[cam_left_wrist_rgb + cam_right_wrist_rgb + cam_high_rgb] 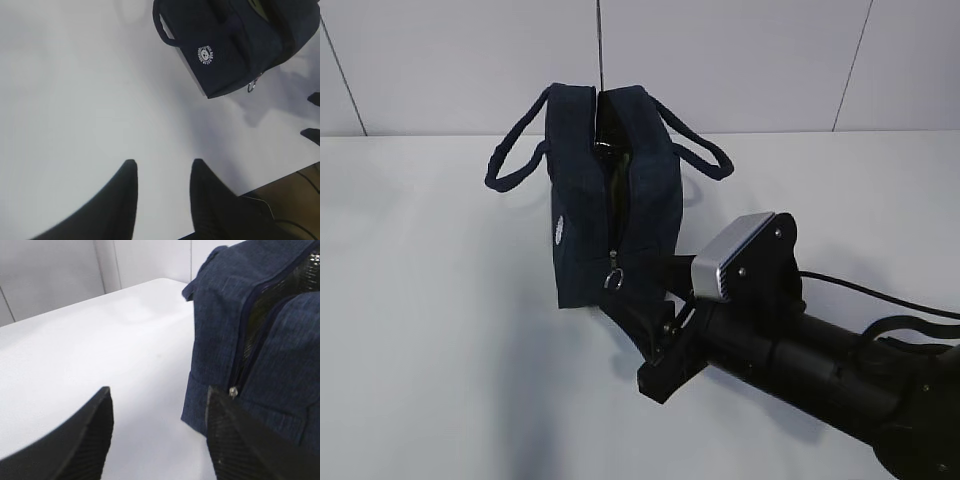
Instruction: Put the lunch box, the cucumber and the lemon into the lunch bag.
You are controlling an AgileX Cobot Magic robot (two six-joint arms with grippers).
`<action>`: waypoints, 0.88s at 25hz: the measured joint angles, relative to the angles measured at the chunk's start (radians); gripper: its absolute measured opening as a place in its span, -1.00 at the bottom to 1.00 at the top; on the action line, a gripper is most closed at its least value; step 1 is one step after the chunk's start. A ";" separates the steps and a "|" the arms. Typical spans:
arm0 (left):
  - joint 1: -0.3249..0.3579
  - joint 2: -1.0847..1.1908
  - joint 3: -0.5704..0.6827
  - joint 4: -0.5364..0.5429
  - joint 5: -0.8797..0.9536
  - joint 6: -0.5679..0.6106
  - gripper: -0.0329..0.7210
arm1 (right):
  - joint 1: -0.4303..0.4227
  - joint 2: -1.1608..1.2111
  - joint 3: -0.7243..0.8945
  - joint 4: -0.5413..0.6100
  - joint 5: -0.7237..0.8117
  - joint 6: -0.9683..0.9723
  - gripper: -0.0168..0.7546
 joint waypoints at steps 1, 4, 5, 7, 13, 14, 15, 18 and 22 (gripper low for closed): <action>0.000 0.000 0.000 0.000 0.000 -0.001 -0.28 | 0.002 0.002 0.009 0.003 -0.002 0.000 0.19; 0.000 0.000 0.000 0.000 0.000 -0.011 -0.28 | 0.002 0.013 0.030 0.072 0.001 -0.002 0.19; 0.000 0.000 0.000 0.000 0.000 -0.014 -0.28 | 0.002 0.015 0.034 0.100 0.001 -0.002 0.19; 0.000 0.000 0.000 0.000 0.000 -0.016 -0.28 | 0.002 0.015 0.034 0.126 0.009 -0.003 0.18; 0.000 0.000 0.000 0.000 0.000 -0.020 -0.29 | 0.008 0.039 0.034 0.127 0.049 -0.016 0.18; 0.000 0.000 0.000 0.000 0.000 -0.020 -0.29 | 0.008 0.043 0.034 0.114 0.049 -0.016 0.18; 0.000 0.000 0.000 0.000 0.000 -0.020 -0.29 | 0.012 0.053 0.034 0.101 0.049 -0.016 0.18; 0.000 0.000 0.000 0.000 0.000 -0.022 -0.29 | 0.027 0.076 0.029 0.110 0.049 -0.020 0.18; 0.000 0.000 0.000 0.000 0.000 -0.022 -0.29 | 0.029 0.119 -0.007 0.112 0.042 -0.021 0.18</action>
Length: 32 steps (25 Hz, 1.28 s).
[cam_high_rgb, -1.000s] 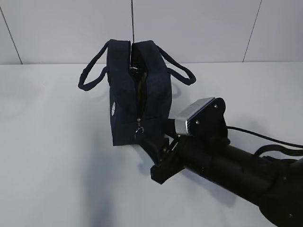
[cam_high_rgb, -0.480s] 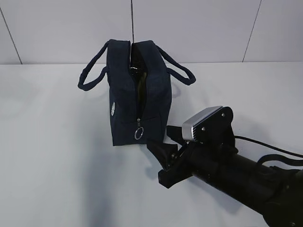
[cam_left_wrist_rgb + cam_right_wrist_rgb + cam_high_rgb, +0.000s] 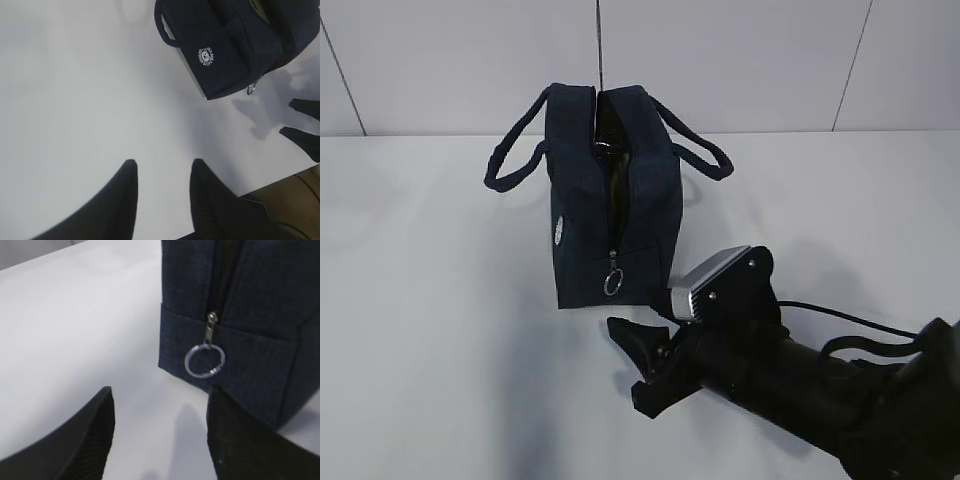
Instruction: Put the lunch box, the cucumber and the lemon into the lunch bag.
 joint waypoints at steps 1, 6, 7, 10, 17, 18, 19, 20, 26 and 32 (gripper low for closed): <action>0.000 0.000 0.000 0.000 0.000 0.000 -0.29 | 0.000 0.010 -0.014 -0.004 -0.004 0.000 0.18; 0.000 0.000 0.000 0.000 0.000 0.000 -0.29 | 0.000 0.050 -0.066 -0.005 -0.008 0.000 0.18; 0.000 0.000 0.000 0.000 0.000 0.000 -0.29 | 0.000 0.054 -0.076 -0.005 -0.008 0.005 0.18; 0.000 0.000 0.000 0.000 0.000 0.000 -0.29 | 0.000 0.076 -0.101 -0.005 -0.008 0.014 0.18; 0.000 0.000 0.000 0.000 0.000 0.000 -0.29 | 0.000 0.122 -0.142 -0.005 -0.006 0.040 0.18; 0.000 0.000 0.000 0.000 0.000 0.000 -0.29 | 0.000 0.125 -0.147 -0.005 -0.006 0.042 0.18; 0.000 0.000 0.000 0.002 0.000 0.000 -0.29 | 0.000 0.126 -0.154 -0.005 -0.006 0.044 0.18; 0.000 0.000 0.000 0.002 0.000 0.000 -0.29 | 0.000 0.129 -0.159 -0.005 -0.006 0.044 0.18; 0.000 0.000 0.000 0.006 0.000 0.000 -0.29 | 0.000 0.145 -0.203 -0.005 0.023 0.046 0.18; 0.000 0.000 0.000 0.025 0.000 0.000 -0.29 | 0.000 0.148 -0.207 0.056 0.046 0.046 0.18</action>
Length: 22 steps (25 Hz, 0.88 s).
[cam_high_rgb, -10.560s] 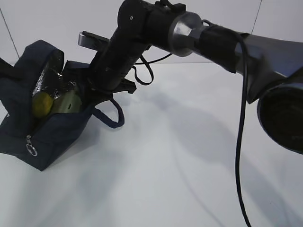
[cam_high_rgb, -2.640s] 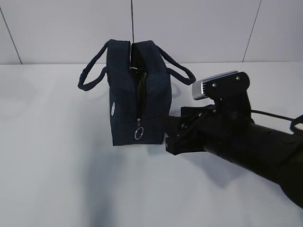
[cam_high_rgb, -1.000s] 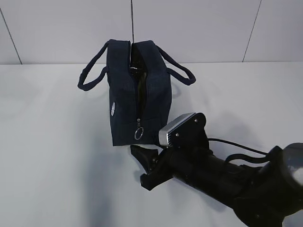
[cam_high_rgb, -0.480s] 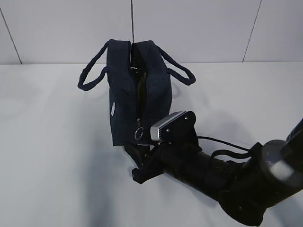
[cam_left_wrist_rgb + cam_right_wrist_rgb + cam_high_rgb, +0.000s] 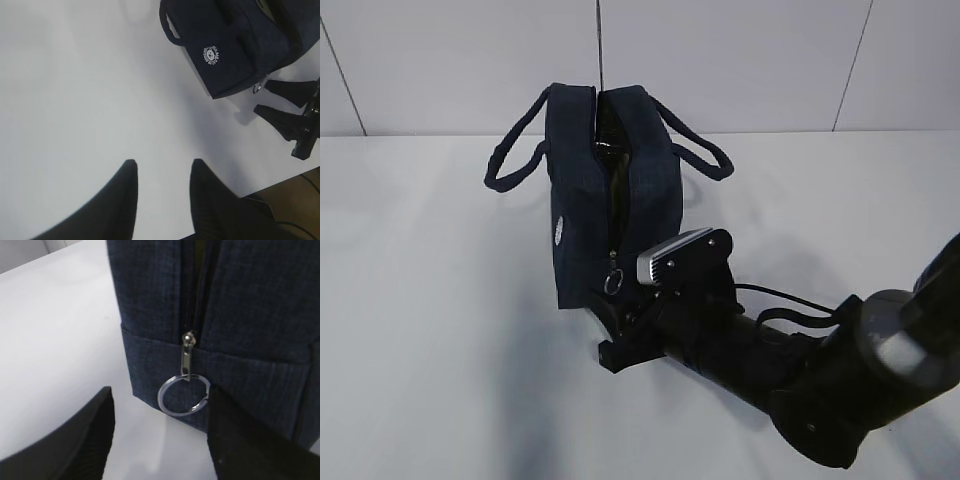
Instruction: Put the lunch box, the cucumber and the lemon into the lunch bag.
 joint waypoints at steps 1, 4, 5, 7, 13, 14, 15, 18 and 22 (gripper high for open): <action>0.000 0.000 0.000 0.005 0.000 0.000 -0.29 | 0.000 0.000 -0.002 0.006 0.001 0.000 0.18; 0.000 0.000 0.000 0.008 0.000 0.000 -0.29 | 0.000 0.000 -0.018 0.008 0.003 0.000 0.18; 0.000 0.000 0.000 0.009 0.000 0.000 -0.29 | 0.000 0.000 -0.021 0.008 0.005 0.000 0.18; 0.000 0.000 0.000 0.010 0.000 0.000 -0.29 | 0.000 0.005 -0.035 0.008 0.008 0.000 0.18; 0.000 0.000 0.000 0.012 0.000 0.000 -0.29 | 0.000 0.050 -0.050 0.008 0.023 0.000 0.18; 0.000 0.000 0.000 0.012 0.000 0.000 -0.29 | 0.000 0.055 -0.050 0.010 0.025 0.000 0.18; 0.000 0.000 0.000 0.012 0.000 0.000 -0.29 | 0.000 0.057 -0.050 0.010 0.025 0.000 0.18; 0.000 0.000 0.000 0.012 0.000 0.000 -0.29 | 0.000 0.056 -0.050 0.010 0.011 0.000 0.18; 0.000 0.000 0.000 0.015 0.000 0.000 -0.29 | 0.000 0.056 -0.050 0.010 -0.013 0.000 0.18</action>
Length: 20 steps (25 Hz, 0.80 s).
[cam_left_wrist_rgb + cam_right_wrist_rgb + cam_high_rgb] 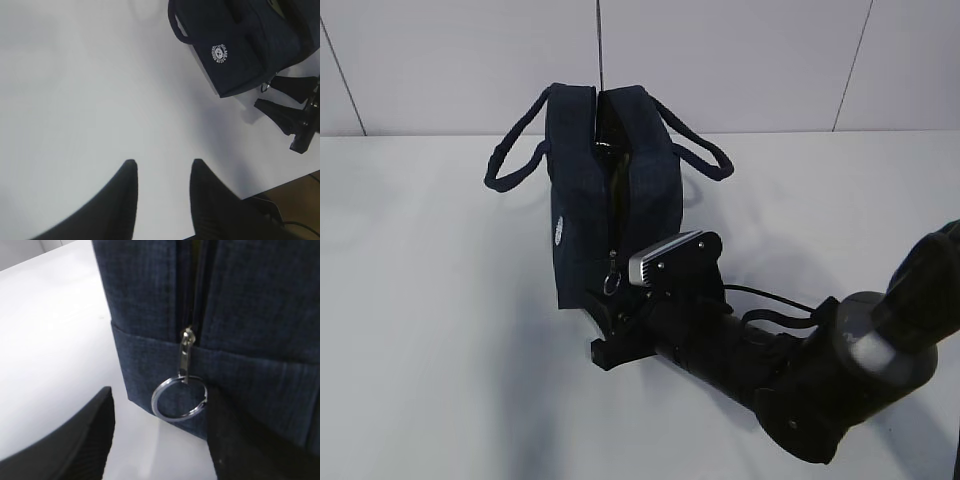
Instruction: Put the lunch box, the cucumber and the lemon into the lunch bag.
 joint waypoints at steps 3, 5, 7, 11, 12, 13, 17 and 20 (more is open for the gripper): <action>0.000 0.000 0.000 0.000 0.000 0.000 -0.29 | 0.000 0.000 0.000 0.002 -0.010 0.002 0.18; 0.000 0.000 0.000 0.000 0.000 0.000 -0.29 | 0.000 0.000 0.000 0.002 -0.021 0.002 0.18; 0.000 0.000 0.000 0.002 0.000 0.000 -0.29 | 0.000 0.000 0.000 0.002 -0.039 0.002 0.18; 0.000 0.000 0.000 0.002 0.000 0.000 -0.29 | 0.000 0.011 0.000 0.009 -0.058 0.002 0.18; 0.000 0.000 0.000 0.002 0.000 0.000 -0.29 | 0.000 0.017 0.000 0.015 -0.058 0.002 0.18; 0.000 0.000 0.000 0.002 0.000 0.000 -0.29 | 0.000 0.019 0.000 0.027 -0.058 0.002 0.18; 0.000 0.000 0.000 0.002 0.000 0.000 -0.29 | 0.000 0.028 0.000 0.070 -0.067 0.002 0.18; 0.000 0.000 0.000 0.002 0.000 0.000 -0.29 | 0.000 0.028 0.000 0.096 -0.091 0.002 0.18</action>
